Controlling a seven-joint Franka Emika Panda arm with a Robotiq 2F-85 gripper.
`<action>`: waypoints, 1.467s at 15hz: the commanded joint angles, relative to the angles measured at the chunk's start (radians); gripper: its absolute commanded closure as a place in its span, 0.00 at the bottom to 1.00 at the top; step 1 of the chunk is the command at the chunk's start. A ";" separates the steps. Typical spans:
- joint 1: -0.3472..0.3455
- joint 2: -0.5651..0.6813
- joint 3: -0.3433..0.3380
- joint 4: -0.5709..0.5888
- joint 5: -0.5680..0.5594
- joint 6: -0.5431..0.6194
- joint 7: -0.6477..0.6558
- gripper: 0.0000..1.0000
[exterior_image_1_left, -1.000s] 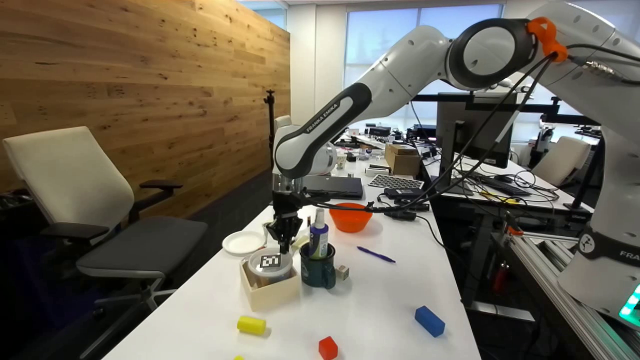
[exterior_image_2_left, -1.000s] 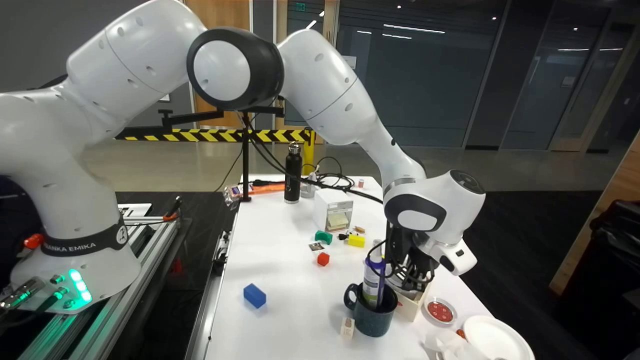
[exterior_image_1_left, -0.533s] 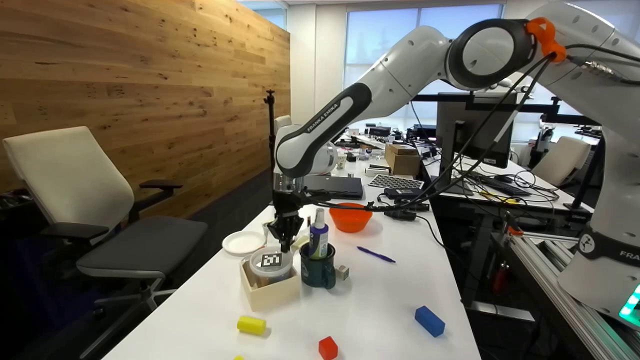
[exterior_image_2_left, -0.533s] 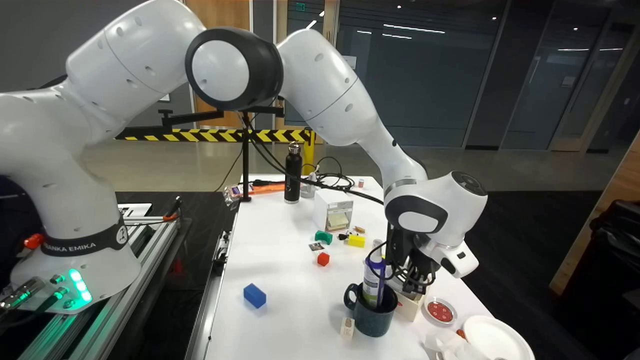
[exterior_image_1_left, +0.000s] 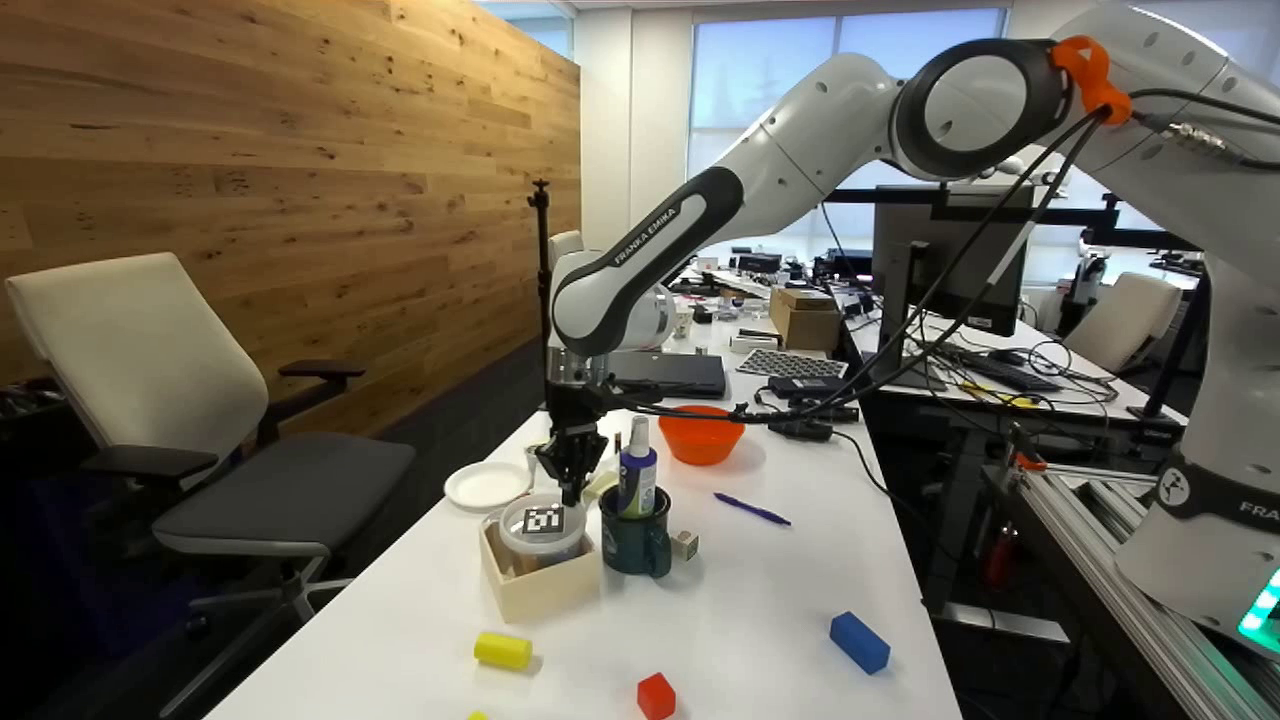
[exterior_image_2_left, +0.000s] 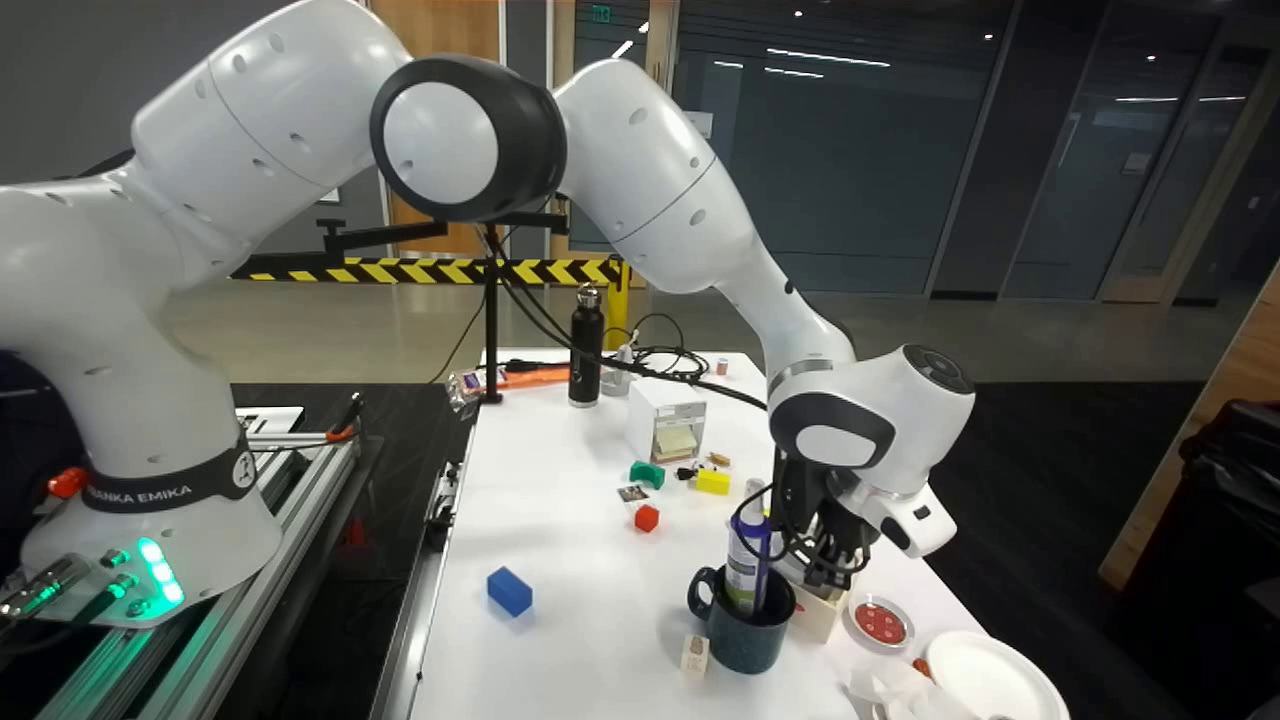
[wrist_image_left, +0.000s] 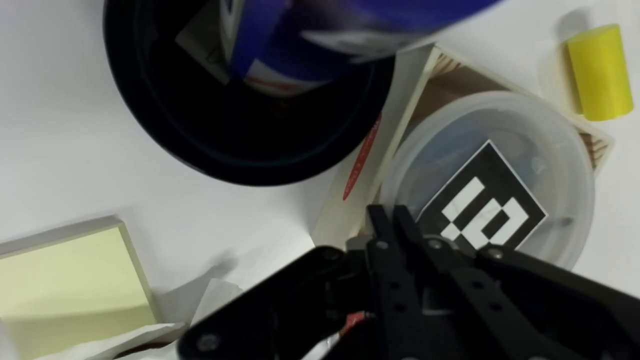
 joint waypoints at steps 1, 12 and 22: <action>-0.004 0.010 0.011 0.006 0.027 -0.011 0.015 0.99; -0.003 0.009 0.007 -0.005 0.025 -0.025 0.036 0.27; 0.009 -0.045 0.002 -0.027 0.011 -0.016 0.031 0.00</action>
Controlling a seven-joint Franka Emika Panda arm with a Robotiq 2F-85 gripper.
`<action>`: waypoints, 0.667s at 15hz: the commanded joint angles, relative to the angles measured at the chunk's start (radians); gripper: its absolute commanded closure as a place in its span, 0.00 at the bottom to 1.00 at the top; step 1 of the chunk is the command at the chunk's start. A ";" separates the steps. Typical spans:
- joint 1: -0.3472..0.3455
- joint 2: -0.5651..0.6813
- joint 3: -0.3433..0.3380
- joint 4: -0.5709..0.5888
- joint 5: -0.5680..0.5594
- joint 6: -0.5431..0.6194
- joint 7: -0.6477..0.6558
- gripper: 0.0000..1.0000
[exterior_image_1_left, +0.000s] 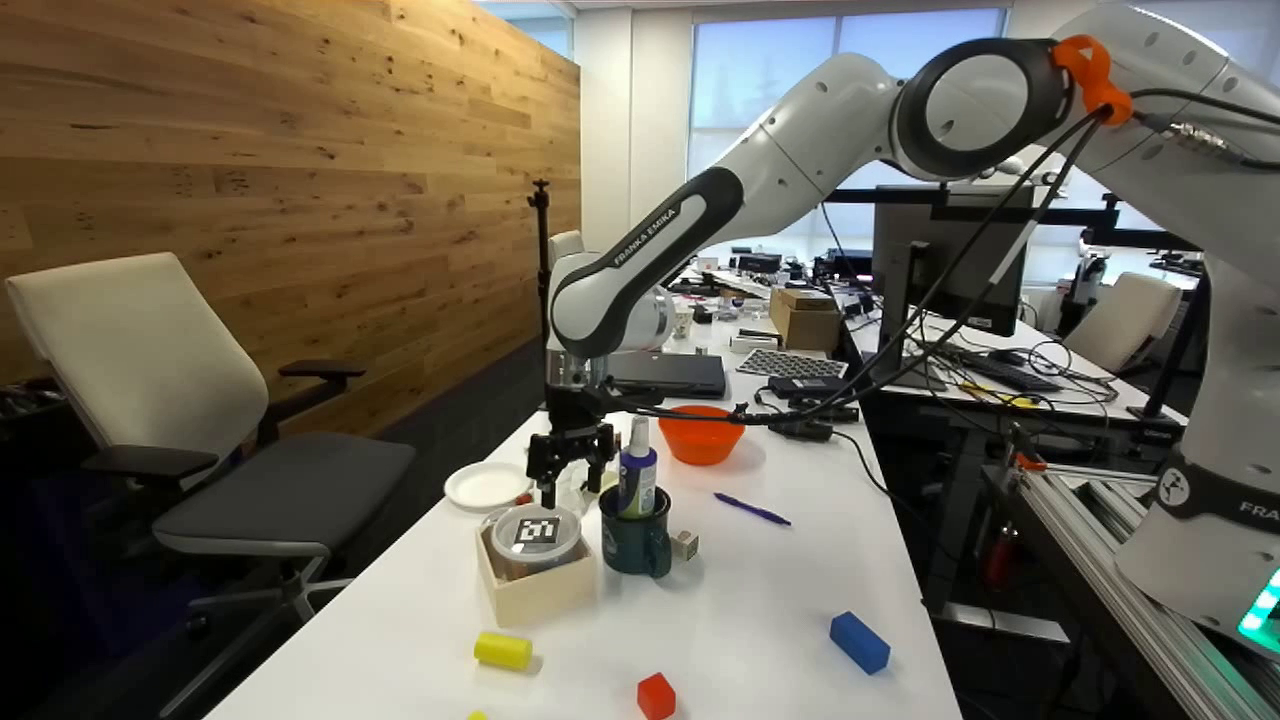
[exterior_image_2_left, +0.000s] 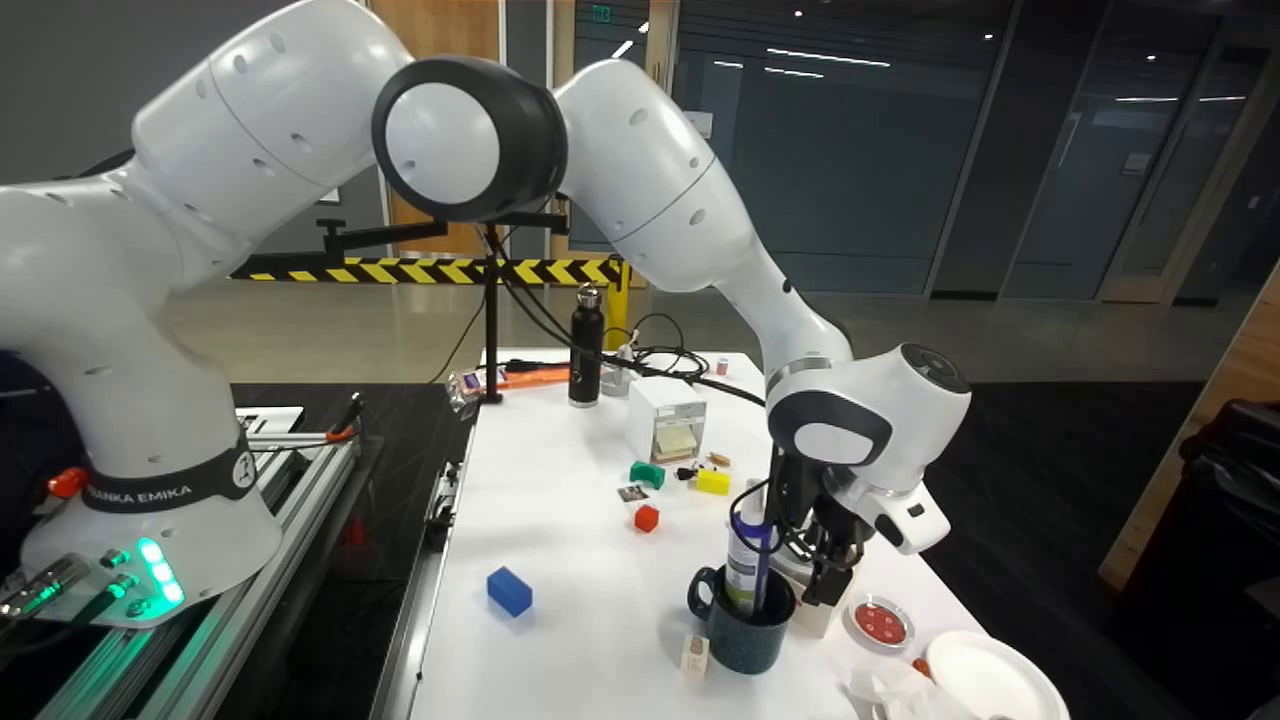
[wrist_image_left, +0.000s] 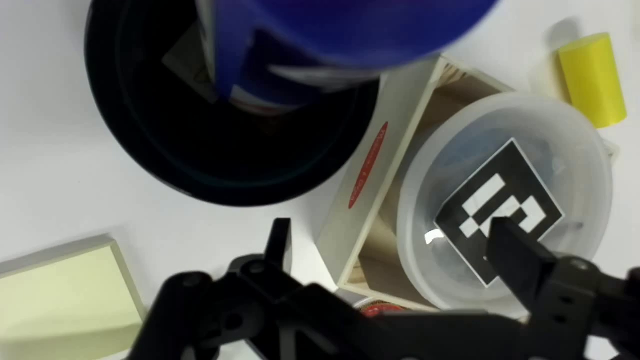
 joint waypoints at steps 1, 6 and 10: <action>0.007 -0.051 -0.003 -0.026 0.010 -0.003 0.004 0.00; 0.036 -0.095 -0.014 -0.041 -0.012 0.010 0.008 0.00; 0.084 -0.150 -0.036 -0.072 -0.054 0.023 0.008 0.00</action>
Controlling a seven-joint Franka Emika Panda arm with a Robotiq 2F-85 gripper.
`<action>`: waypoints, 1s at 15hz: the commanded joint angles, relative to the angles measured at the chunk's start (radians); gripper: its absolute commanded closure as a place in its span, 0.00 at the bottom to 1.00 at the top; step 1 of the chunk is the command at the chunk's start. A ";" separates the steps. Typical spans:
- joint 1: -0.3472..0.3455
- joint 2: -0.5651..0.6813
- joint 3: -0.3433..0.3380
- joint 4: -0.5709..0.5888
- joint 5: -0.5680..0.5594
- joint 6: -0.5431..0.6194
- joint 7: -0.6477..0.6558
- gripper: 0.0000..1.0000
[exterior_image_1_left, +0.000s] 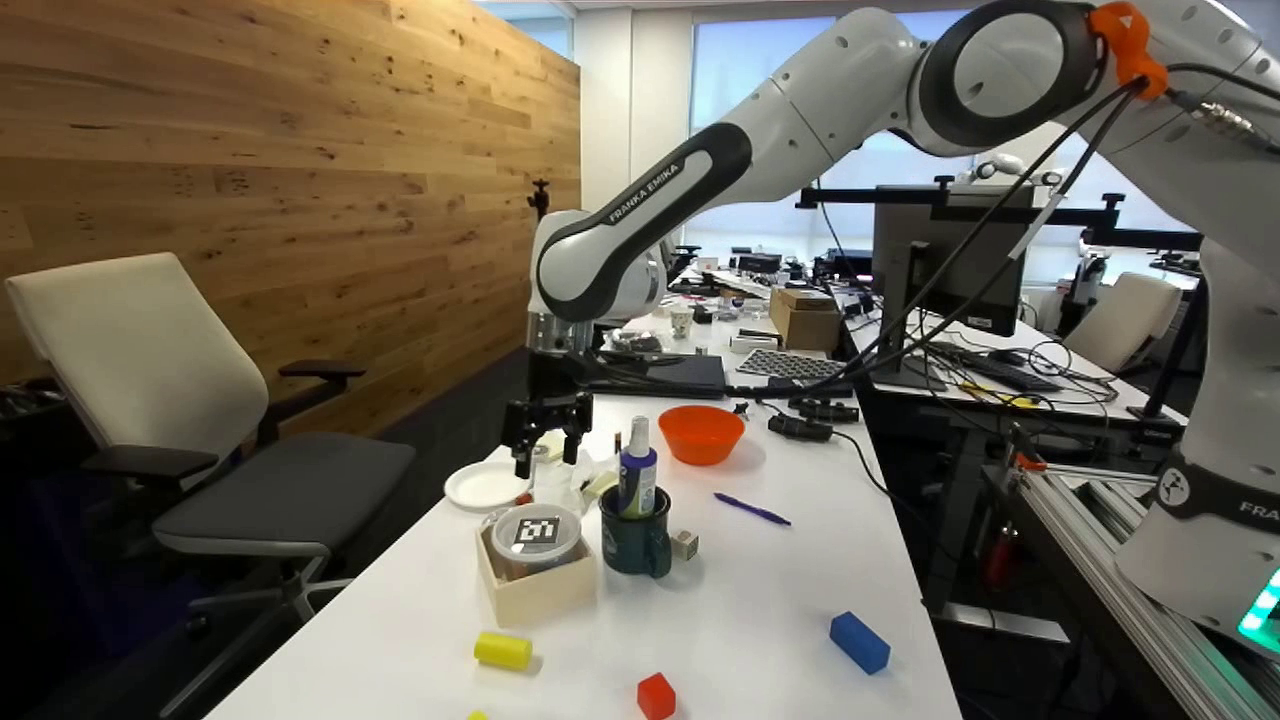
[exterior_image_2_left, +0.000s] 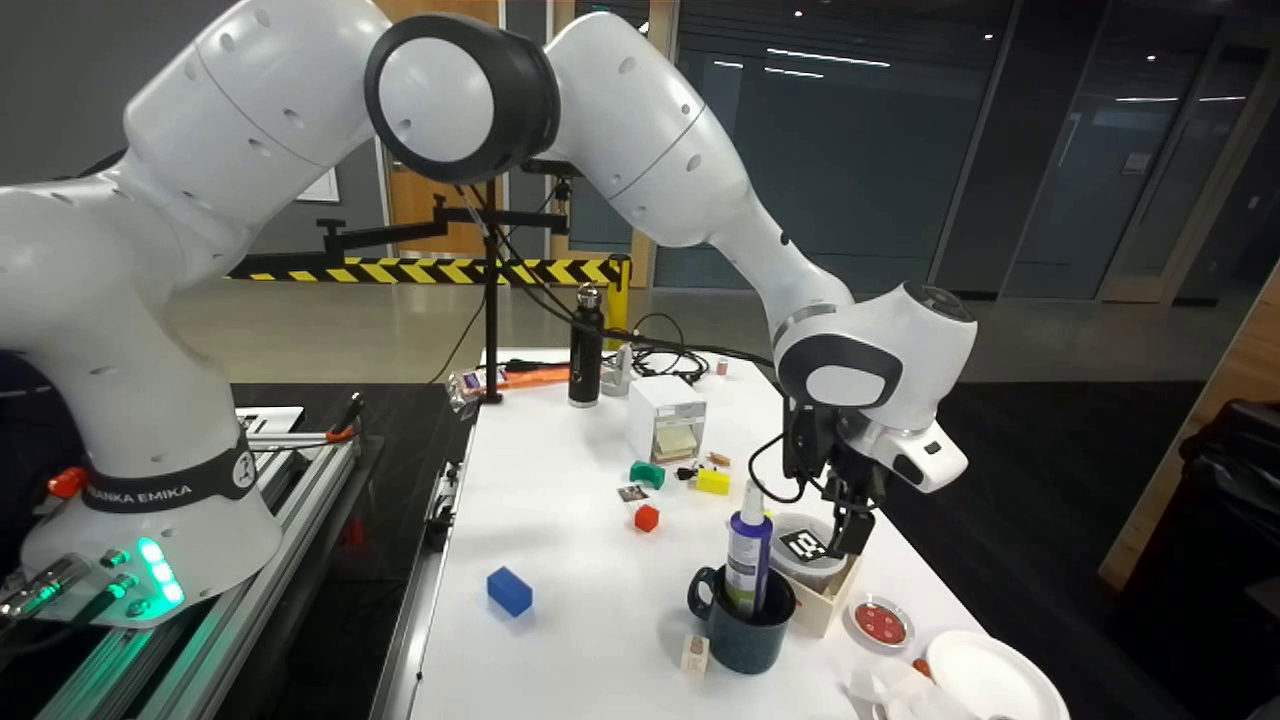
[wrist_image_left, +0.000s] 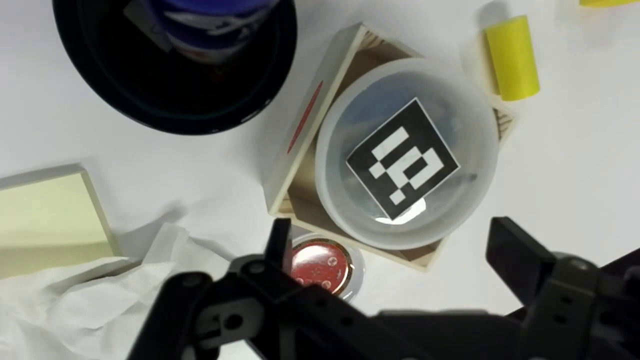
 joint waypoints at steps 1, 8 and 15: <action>0.052 -0.084 -0.032 -0.080 -0.057 0.026 0.007 0.00; 0.127 -0.161 -0.059 -0.183 -0.158 0.043 0.006 0.00; 0.160 -0.149 -0.037 -0.266 -0.161 0.127 -0.004 0.64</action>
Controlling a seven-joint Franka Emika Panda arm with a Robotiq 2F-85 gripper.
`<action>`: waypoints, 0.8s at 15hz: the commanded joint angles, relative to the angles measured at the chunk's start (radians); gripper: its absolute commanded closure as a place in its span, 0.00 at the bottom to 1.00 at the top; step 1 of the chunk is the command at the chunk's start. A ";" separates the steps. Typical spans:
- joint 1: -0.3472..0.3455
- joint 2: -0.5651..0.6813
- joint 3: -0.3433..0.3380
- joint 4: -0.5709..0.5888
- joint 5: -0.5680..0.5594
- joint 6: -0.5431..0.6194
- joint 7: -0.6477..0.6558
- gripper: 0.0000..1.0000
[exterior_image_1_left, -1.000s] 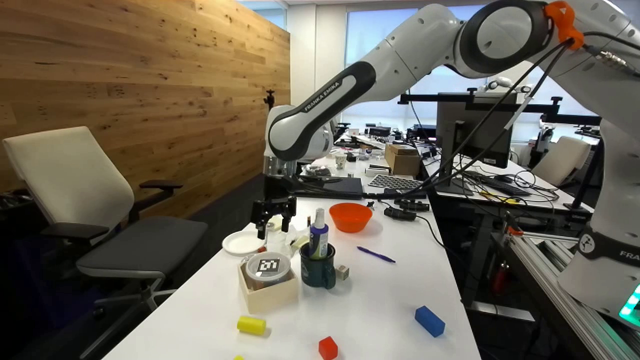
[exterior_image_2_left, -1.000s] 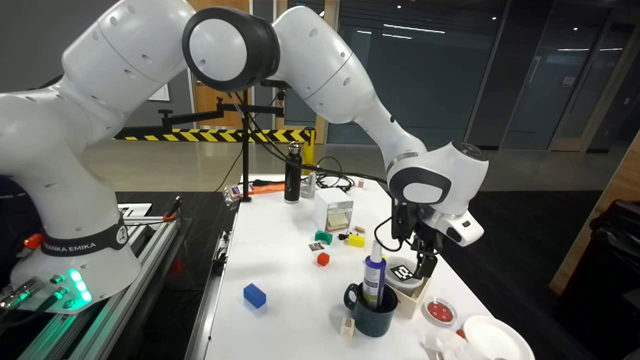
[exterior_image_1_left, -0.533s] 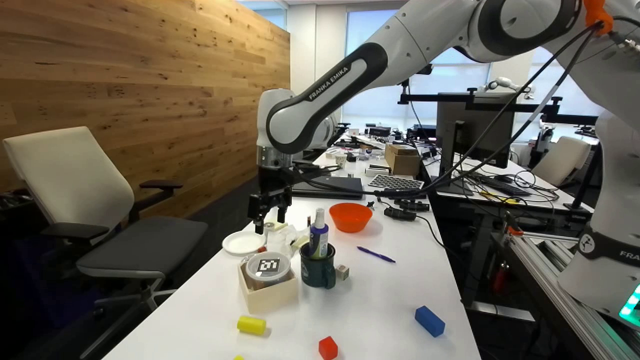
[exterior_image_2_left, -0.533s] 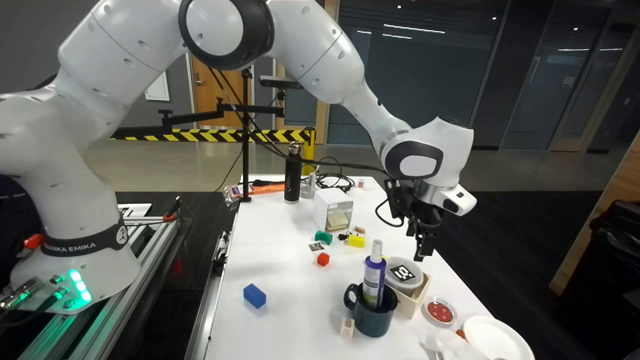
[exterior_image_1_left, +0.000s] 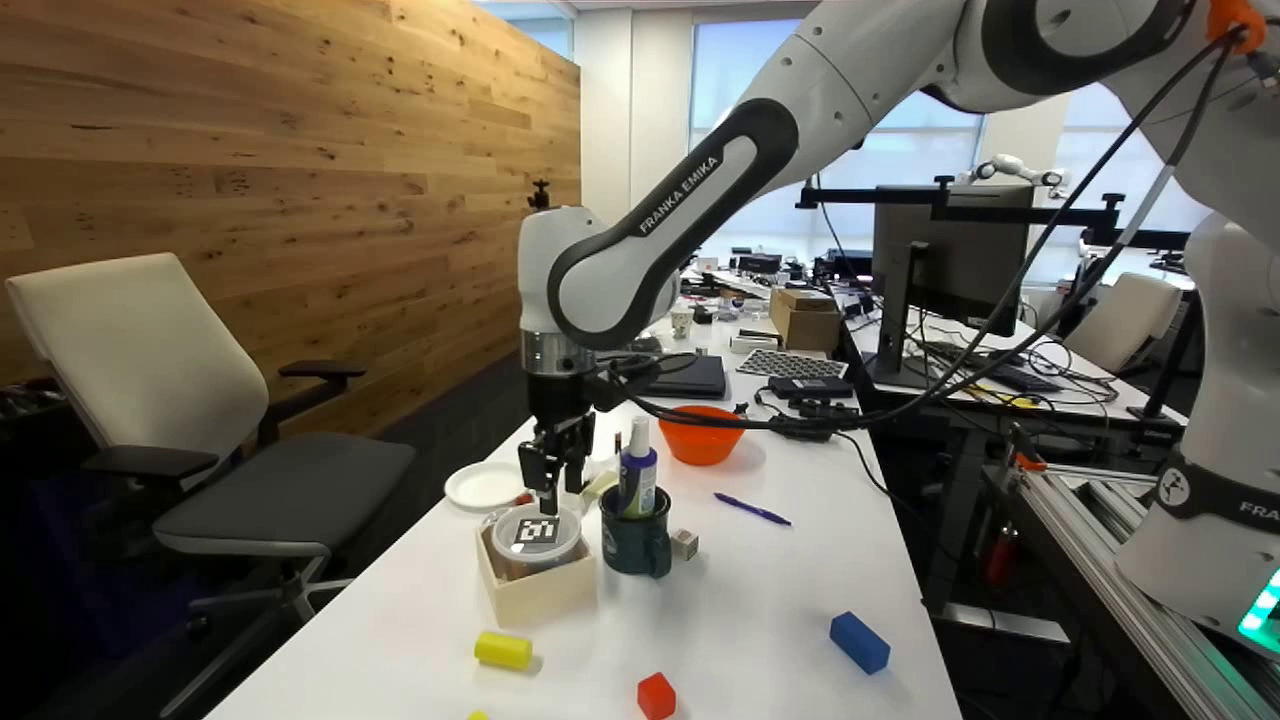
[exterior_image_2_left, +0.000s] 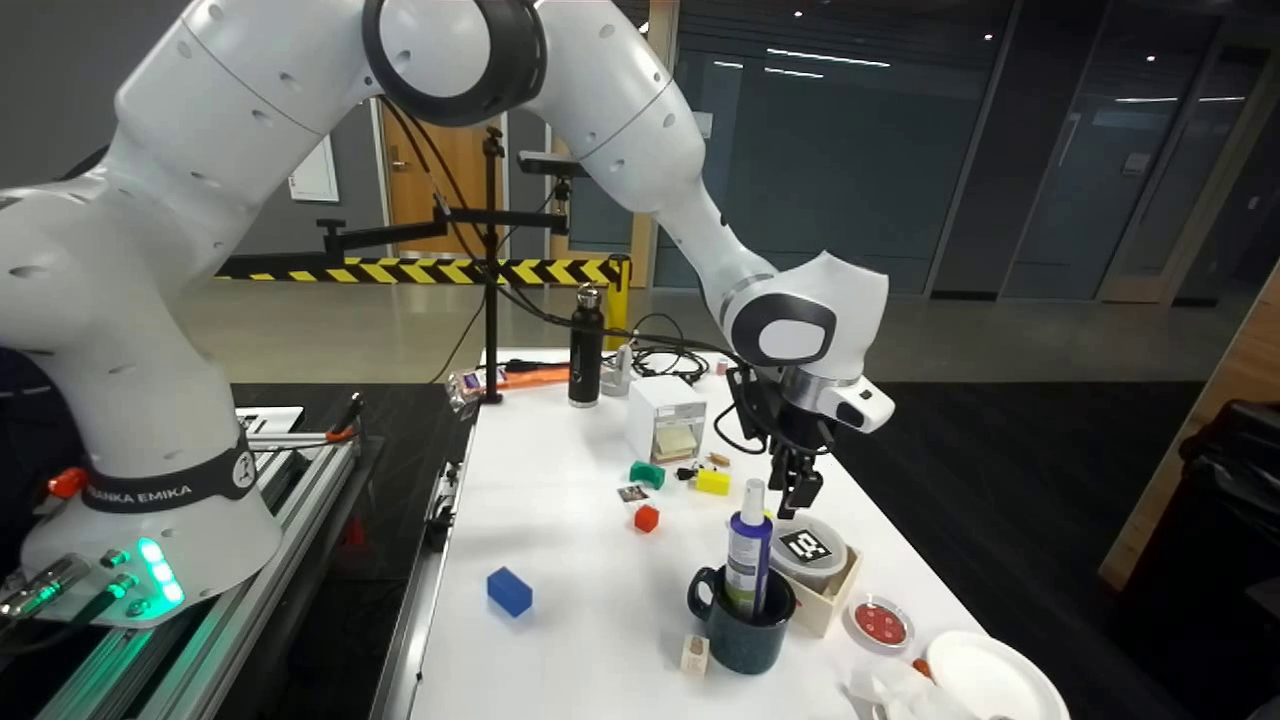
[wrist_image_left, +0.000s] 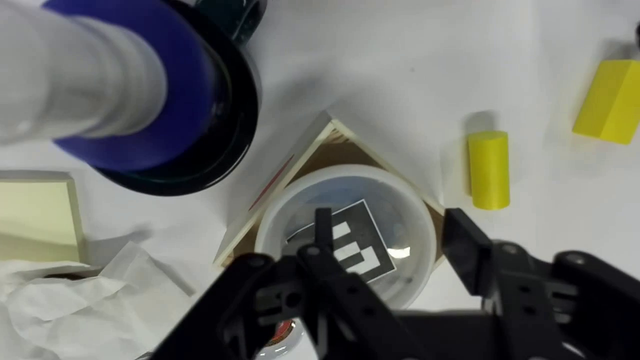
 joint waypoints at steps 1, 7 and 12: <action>0.006 -0.025 0.011 -0.070 -0.017 0.086 -0.003 0.70; -0.001 -0.020 0.008 -0.055 -0.014 0.148 -0.001 1.00; 0.005 0.015 0.006 -0.019 -0.022 0.142 -0.001 1.00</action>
